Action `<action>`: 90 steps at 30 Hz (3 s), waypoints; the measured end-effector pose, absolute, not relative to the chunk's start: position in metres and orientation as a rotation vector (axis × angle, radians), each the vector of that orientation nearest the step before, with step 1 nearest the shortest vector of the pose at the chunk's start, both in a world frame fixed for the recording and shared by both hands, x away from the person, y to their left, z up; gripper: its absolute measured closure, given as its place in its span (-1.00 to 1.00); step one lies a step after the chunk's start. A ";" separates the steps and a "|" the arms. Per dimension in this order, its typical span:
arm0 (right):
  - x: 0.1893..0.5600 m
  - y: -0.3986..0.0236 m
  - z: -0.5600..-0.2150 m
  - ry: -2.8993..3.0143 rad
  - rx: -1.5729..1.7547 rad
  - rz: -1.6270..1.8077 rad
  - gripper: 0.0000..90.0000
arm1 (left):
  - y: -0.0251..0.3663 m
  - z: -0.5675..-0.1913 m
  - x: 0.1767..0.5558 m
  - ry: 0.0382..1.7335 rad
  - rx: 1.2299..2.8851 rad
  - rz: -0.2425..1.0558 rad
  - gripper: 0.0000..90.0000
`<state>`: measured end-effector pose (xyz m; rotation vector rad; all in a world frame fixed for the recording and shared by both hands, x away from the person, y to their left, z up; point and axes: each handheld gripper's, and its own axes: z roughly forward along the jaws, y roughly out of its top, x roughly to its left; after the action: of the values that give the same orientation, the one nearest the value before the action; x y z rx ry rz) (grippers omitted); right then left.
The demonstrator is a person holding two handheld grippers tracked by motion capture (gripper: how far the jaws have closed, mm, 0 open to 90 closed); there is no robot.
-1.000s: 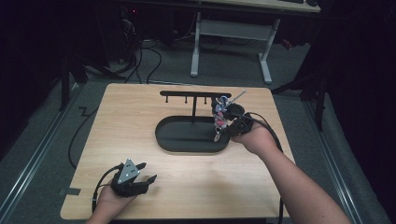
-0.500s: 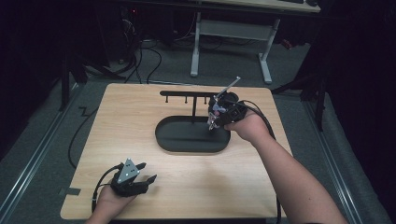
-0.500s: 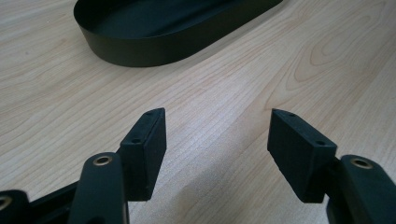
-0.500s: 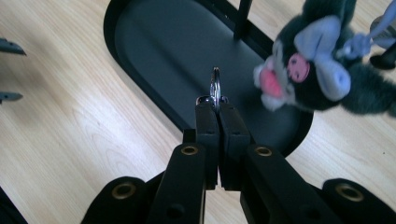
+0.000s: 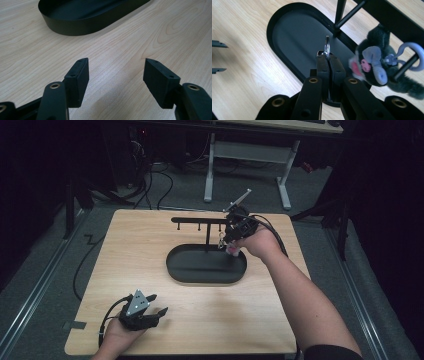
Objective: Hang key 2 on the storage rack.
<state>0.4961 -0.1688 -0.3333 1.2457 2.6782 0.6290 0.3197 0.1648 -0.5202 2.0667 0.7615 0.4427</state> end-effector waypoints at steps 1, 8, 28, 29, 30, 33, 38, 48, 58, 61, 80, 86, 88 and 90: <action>0.498 -0.167 -0.334 2.681 1.239 0.627 0.98 | 0.165 -0.520 0.320 0.761 2.067 0.443 -0.15; 0.503 -0.160 -0.331 2.675 1.236 0.654 0.98 | 0.165 -0.520 0.320 0.759 2.067 0.443 -0.15; 0.526 -0.168 -0.332 2.601 1.284 0.672 0.96 | 0.162 -0.522 0.319 0.747 2.080 0.439 -0.15; 0.527 -0.168 -0.332 2.605 1.277 0.668 0.96 | 0.162 -0.522 0.319 0.747 2.080 0.439 -0.15; 0.529 -0.169 -0.334 2.597 1.296 0.661 0.95 | 0.162 -0.522 0.319 0.747 2.082 0.436 -0.15; 0.530 -0.170 -0.335 2.593 1.304 0.666 0.94 | 0.162 -0.522 0.320 0.748 2.081 0.436 -0.15; 0.529 -0.171 -0.334 2.573 1.317 0.687 0.84 | 0.162 -0.522 0.319 0.747 2.080 0.436 -0.15; 0.516 -0.175 -0.324 2.542 1.299 0.736 0.71 | 0.161 -0.521 0.319 0.743 2.093 0.431 -0.15; 0.490 -0.184 -0.335 2.534 1.308 0.775 0.36 | 0.158 -0.522 0.322 0.740 2.095 0.421 -0.15; 0.485 -0.186 -0.340 2.536 1.311 0.781 0.30 | 0.156 -0.522 0.321 0.738 2.100 0.424 -0.15; 0.463 -0.198 -0.399 2.541 1.326 0.838 0.09 | 0.156 -0.524 0.322 0.730 2.105 0.421 -0.15; 0.446 -0.215 -0.415 2.487 1.356 0.905 0.03 | 0.156 -0.524 0.322 0.732 2.103 0.416 -0.15; 0.438 -0.223 -0.421 2.469 1.363 0.940 0.02 | 0.156 -0.524 0.322 0.733 2.104 0.417 -0.15; 0.427 -0.230 -0.428 2.444 1.359 0.965 -0.06 | 0.156 -0.525 0.322 0.734 2.104 0.416 -0.15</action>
<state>0.4274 -0.2304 -0.4279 1.3586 2.4435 0.9650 0.3218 0.1556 -0.5245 2.1040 0.7338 0.4160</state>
